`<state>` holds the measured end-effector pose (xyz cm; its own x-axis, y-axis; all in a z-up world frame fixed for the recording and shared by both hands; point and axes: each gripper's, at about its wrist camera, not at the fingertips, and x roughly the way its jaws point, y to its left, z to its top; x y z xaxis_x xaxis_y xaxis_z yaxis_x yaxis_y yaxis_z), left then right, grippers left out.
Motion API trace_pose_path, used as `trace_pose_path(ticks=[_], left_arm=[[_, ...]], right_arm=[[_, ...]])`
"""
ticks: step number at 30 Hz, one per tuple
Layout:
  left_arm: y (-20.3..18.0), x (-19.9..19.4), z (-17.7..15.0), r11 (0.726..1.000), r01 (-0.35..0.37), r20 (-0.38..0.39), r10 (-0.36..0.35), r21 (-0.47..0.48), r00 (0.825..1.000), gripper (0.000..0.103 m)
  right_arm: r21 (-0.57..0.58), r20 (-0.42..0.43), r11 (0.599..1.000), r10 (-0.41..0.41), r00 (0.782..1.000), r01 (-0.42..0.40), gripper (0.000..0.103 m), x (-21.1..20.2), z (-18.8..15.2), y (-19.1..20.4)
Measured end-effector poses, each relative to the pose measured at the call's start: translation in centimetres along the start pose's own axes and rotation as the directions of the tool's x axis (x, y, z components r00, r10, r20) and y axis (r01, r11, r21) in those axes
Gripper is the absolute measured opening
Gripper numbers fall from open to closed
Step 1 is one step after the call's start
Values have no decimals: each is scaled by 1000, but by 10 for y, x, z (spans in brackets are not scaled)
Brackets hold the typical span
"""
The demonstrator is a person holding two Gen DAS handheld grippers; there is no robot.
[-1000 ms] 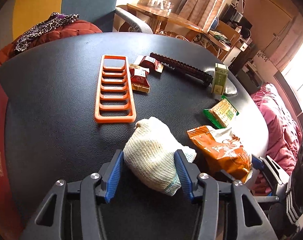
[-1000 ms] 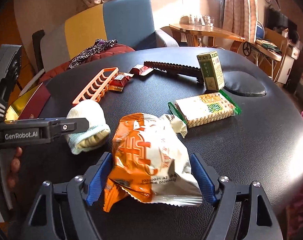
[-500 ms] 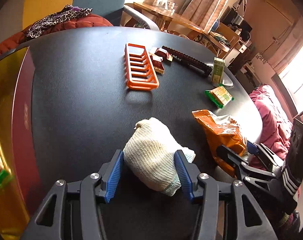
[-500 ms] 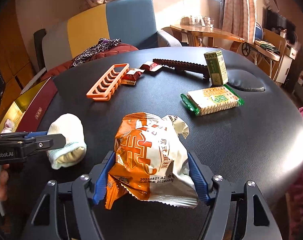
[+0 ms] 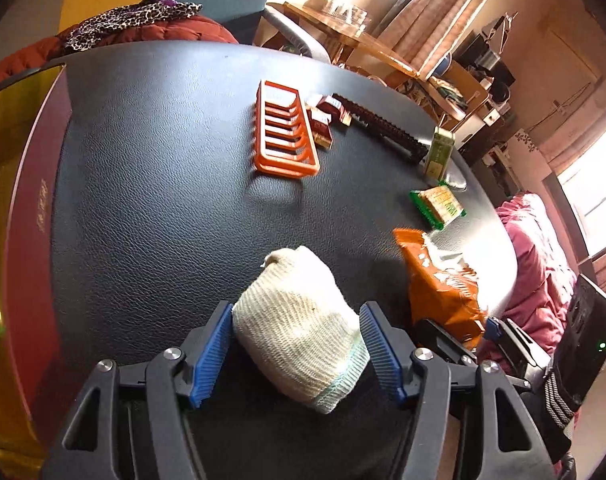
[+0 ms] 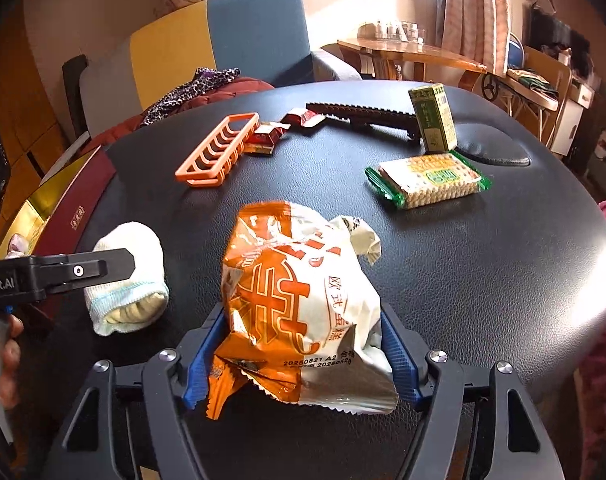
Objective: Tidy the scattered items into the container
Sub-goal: 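Carry the white knit sock into the gold tray with the left gripper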
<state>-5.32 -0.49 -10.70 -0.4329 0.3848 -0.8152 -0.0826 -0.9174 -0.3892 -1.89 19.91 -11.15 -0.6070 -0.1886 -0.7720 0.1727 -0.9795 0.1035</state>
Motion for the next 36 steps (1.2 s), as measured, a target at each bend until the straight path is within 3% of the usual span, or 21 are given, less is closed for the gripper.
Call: trace_pose_path(ticks=[11,19,36], left_arm=[[-10,-9,-3,997,-48,43,45,60,998,48],[-13,-46,-7,987,-110,140,93,121,986,47],[51,-136,-29,988,-156,292,153,-14,944,47]], right_arm=[[25,2,1000,-6,1000,6,74,3,-1,-3],[-10,-8,998,-62,998,62,73,6,-1,4],[-14,21,996,-92,996,93,76,3,14,18]])
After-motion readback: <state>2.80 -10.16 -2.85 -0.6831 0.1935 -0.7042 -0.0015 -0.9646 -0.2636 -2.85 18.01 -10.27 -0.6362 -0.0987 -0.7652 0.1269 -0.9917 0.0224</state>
